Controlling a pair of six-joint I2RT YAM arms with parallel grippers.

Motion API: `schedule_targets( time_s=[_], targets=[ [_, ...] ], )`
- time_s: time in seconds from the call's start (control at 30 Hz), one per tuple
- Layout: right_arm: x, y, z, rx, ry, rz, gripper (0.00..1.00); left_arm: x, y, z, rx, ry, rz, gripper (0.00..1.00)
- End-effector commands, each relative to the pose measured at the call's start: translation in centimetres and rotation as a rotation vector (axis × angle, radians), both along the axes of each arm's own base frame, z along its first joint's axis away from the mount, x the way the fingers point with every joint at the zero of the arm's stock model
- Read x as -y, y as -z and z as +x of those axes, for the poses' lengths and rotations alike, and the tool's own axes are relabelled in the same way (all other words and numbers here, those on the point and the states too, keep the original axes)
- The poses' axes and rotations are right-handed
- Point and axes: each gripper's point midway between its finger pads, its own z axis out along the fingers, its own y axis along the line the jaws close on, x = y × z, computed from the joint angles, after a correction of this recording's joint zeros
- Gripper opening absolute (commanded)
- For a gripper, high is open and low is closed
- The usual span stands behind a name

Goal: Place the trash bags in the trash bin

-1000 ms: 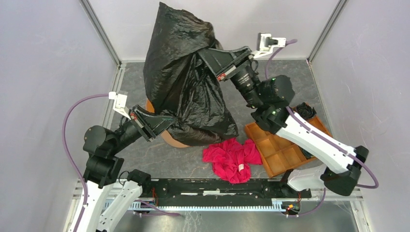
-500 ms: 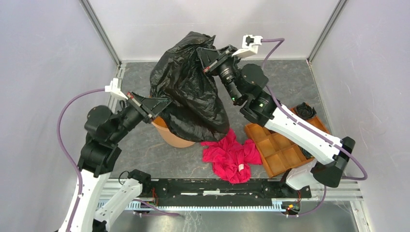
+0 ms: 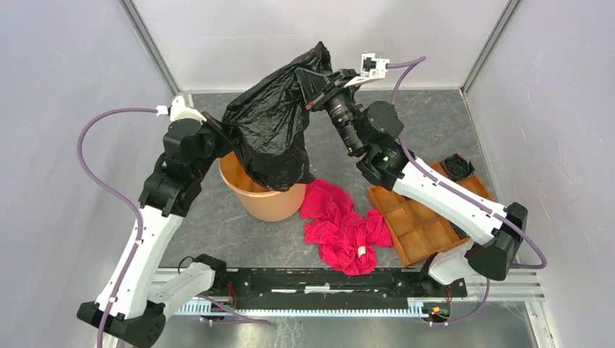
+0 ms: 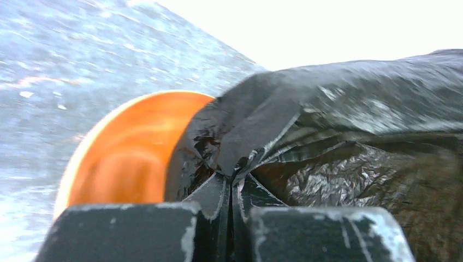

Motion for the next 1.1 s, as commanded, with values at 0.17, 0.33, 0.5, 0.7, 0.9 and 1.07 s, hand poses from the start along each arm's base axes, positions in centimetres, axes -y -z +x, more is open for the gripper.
schedule_targets(
  time_s=[0.17,0.33,0.5,0.7,0.9,1.07],
  targets=[
    [-3.6,-1.3,-1.7,0.204,-0.216,0.007,0.01,-4.4,3.2,3.3,-0.014,-0.148,0.387,0.02],
    [-5.8,0.1,-3.1,0.235,-0.342,-0.035,0.01,-4.0,5.5,2.2,-0.077,-0.084,0.409,0.15],
    [-7.2,2.3,-3.7,0.199,-0.429,-0.084,0.01,-3.3,6.2,-0.4,-0.035,0.0,0.387,0.39],
    [-10.1,5.2,-5.4,0.161,-0.608,-0.229,0.01,-3.7,6.2,-3.2,-0.057,0.038,0.383,0.69],
    [-11.0,8.9,-6.0,0.136,-0.678,-0.408,0.01,-5.1,5.1,-5.5,-0.013,0.025,0.423,0.8],
    [-10.4,10.4,-7.0,0.126,-0.757,-0.476,0.01,-7.8,4.3,-6.5,-0.012,-0.085,0.486,0.83]
  ],
)
